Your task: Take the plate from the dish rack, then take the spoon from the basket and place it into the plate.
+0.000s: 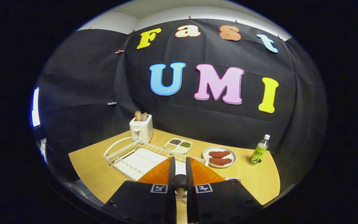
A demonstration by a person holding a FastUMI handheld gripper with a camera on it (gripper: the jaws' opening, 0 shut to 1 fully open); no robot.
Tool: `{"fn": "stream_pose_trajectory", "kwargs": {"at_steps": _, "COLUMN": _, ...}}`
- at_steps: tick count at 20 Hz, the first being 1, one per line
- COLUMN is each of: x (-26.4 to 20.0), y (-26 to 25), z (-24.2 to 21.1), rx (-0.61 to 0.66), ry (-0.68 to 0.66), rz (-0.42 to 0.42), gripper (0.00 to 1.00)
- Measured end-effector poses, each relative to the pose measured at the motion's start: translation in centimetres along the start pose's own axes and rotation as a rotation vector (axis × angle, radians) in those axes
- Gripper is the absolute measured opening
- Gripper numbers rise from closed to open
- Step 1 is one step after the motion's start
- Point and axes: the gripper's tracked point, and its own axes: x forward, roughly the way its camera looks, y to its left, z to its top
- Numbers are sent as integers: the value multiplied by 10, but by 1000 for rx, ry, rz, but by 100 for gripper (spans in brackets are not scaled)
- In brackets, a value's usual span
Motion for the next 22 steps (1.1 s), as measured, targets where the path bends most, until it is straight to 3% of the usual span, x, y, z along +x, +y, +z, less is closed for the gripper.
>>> {"fn": "stream_pose_trajectory", "kwargs": {"at_steps": 3, "x": 13, "y": 53, "z": -39, "rx": 53, "ry": 53, "rz": 70, "gripper": 17}}
{"fn": "stream_pose_trajectory", "kwargs": {"at_steps": 9, "x": 21, "y": 114, "z": -90, "rx": 7, "ry": 47, "rz": 176, "gripper": 17}}
{"fn": "stream_pose_trajectory", "kwargs": {"at_steps": 12, "x": 37, "y": 118, "z": -99, "rx": 0, "ry": 23, "rz": 199, "gripper": 17}}
{"fn": "stream_pose_trajectory", "kwargs": {"at_steps": 22, "x": 29, "y": 108, "z": -123, "rx": 12, "ry": 41, "rz": 192, "gripper": 18}}
